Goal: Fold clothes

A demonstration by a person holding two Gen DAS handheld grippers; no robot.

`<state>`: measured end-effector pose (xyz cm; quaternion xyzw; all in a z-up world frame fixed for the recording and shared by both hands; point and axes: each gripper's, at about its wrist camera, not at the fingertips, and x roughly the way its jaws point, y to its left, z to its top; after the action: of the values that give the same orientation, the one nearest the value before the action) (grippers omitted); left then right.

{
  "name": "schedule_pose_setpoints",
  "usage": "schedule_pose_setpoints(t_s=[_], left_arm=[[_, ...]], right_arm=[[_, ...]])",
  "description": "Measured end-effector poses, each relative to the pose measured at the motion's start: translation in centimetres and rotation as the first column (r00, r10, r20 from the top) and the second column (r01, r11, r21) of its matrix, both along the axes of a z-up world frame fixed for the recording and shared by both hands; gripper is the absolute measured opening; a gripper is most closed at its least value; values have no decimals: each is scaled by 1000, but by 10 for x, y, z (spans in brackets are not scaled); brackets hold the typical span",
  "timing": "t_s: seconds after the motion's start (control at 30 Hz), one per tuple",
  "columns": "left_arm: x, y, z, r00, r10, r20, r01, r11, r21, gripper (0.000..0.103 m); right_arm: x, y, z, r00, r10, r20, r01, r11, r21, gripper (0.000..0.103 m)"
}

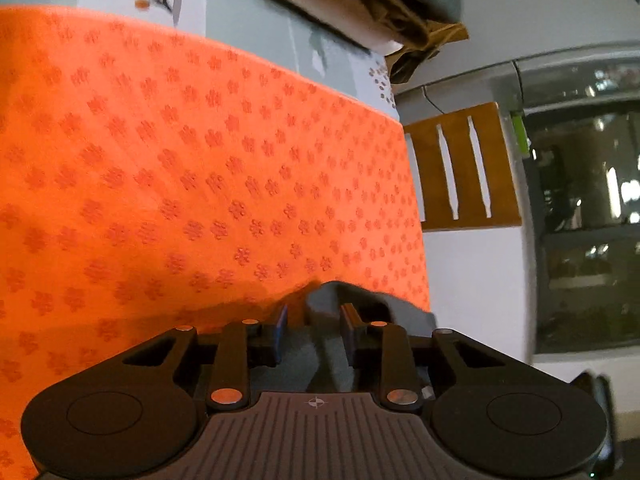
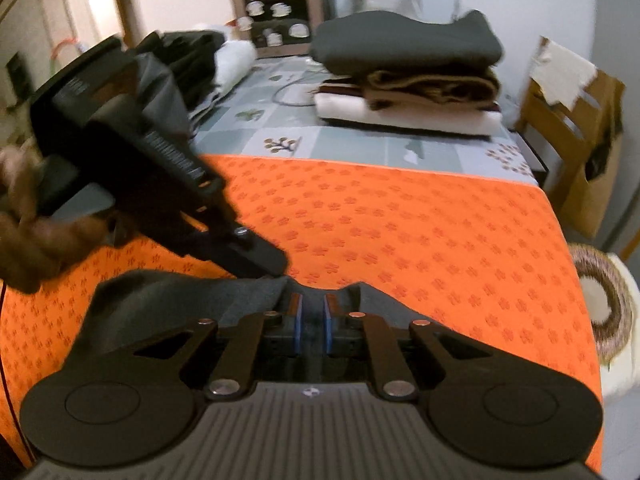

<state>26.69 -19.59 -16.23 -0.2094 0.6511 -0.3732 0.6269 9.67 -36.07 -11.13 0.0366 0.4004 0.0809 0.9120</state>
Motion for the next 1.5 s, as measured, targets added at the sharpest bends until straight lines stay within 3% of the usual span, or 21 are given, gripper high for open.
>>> schedule_pose_setpoints(t_s=[0.1,0.17,0.2,0.33,0.47,0.53,0.63,0.83,0.93,1.13,1.23,1.37,1.5], left_arm=[[0,-5,-7,999,6,-53,-8,1000,-26,27],[-2,-8,-10,996,12,-84,-15,999,-42,12],[-3,-10,-10,996,15,-85,-19,999,-41,11],[-9,-24,11,998,-29,64,27,999,25,9],[-22,-43,36,958,-149,246,128,987,100,4],[-26,-48,40,947,-182,265,164,982,90,4],[-28,-50,42,949,-190,251,183,982,49,4],[-31,-26,59,926,-165,339,145,986,83,6],[-36,-2,67,917,-139,375,105,988,109,12],[-57,48,72,888,-101,448,23,984,177,22],[-71,65,67,885,-86,457,-10,979,204,23],[-91,89,62,873,-56,484,-64,971,229,28],[-106,105,58,852,-47,521,-105,960,258,30]], right_arm=[[5,1,-4,999,33,2,-33,999,-20,9],[8,-1,-8,999,52,-4,-52,998,-19,8],[9,-2,-10,998,61,-7,-61,998,-17,8],[14,0,-15,996,91,-10,-91,996,-9,8],[24,6,-24,994,112,-14,-112,994,-1,8],[30,10,-31,994,109,-23,-109,994,-14,8],[32,14,-38,995,93,-29,-94,995,-34,8],[8,7,-19,998,38,-44,-41,997,-61,10],[-17,4,0,999,-9,-42,7,998,-56,10],[-50,17,28,1000,-21,7,20,997,75,10],[-48,44,24,999,44,29,-46,995,89,10],[-31,69,4,997,66,39,-65,998,-25,11],[-19,52,-21,999,7,-48,-11,997,-74,11]])
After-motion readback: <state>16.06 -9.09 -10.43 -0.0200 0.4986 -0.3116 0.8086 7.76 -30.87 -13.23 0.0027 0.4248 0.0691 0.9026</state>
